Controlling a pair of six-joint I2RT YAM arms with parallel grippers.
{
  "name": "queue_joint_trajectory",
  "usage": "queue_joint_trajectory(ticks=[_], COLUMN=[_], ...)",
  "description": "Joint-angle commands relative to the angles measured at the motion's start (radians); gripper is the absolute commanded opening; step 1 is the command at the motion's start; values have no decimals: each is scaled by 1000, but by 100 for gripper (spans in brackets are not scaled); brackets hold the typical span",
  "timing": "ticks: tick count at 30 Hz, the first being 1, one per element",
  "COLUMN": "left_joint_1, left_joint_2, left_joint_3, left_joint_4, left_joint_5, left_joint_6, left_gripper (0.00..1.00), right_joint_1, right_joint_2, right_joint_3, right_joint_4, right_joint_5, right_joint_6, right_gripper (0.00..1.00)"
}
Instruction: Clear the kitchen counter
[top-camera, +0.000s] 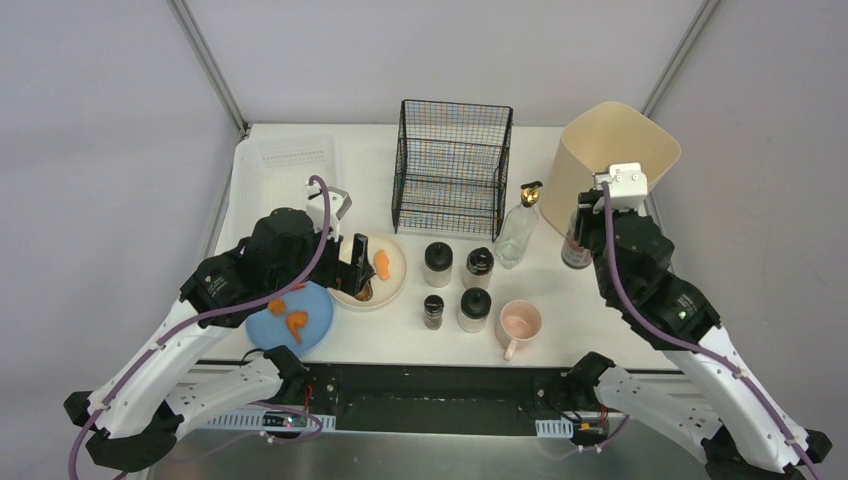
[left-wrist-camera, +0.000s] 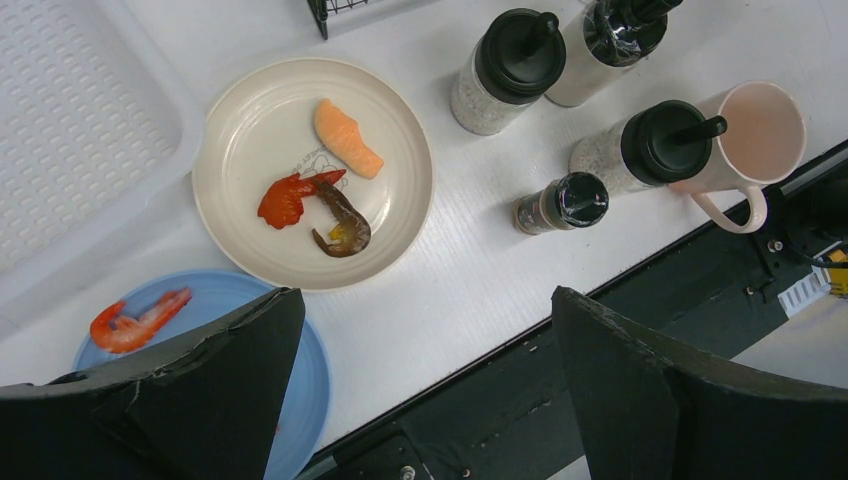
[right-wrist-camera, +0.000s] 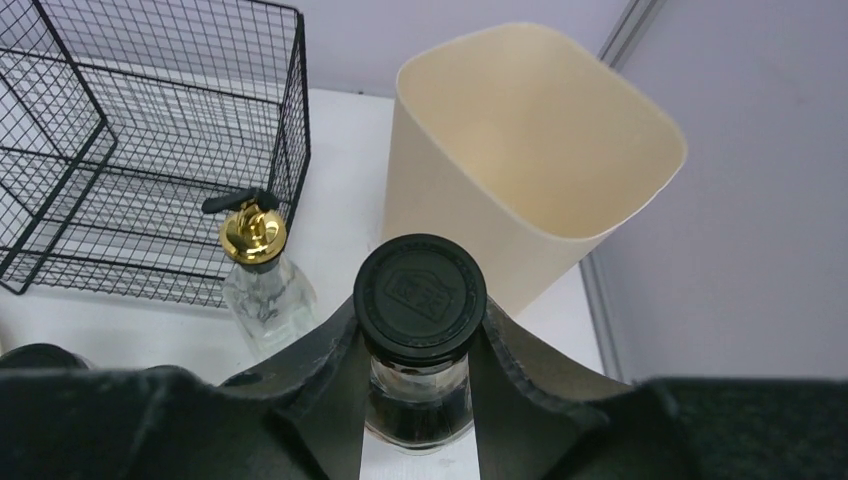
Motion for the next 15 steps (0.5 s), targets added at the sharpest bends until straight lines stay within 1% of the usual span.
queue_joint_trajectory(ticks=[1, 7, 15], left_joint_1=[0, 0, 0], left_joint_2=[-12, -22, -50], left_joint_3=[8, 8, 0], left_joint_4=[26, 25, 24], left_joint_5=[7, 18, 26], left_joint_6=[8, 1, 3], left_gripper=[100, 99, 100], right_joint_1=[-3, -3, -5], right_joint_2=[48, 153, 363], right_joint_3=[160, 291, 541], right_joint_4=[61, 169, 221], right_joint_5=[66, 42, -21], right_joint_6=[-165, -330, -403], right_gripper=[0, 0, 0])
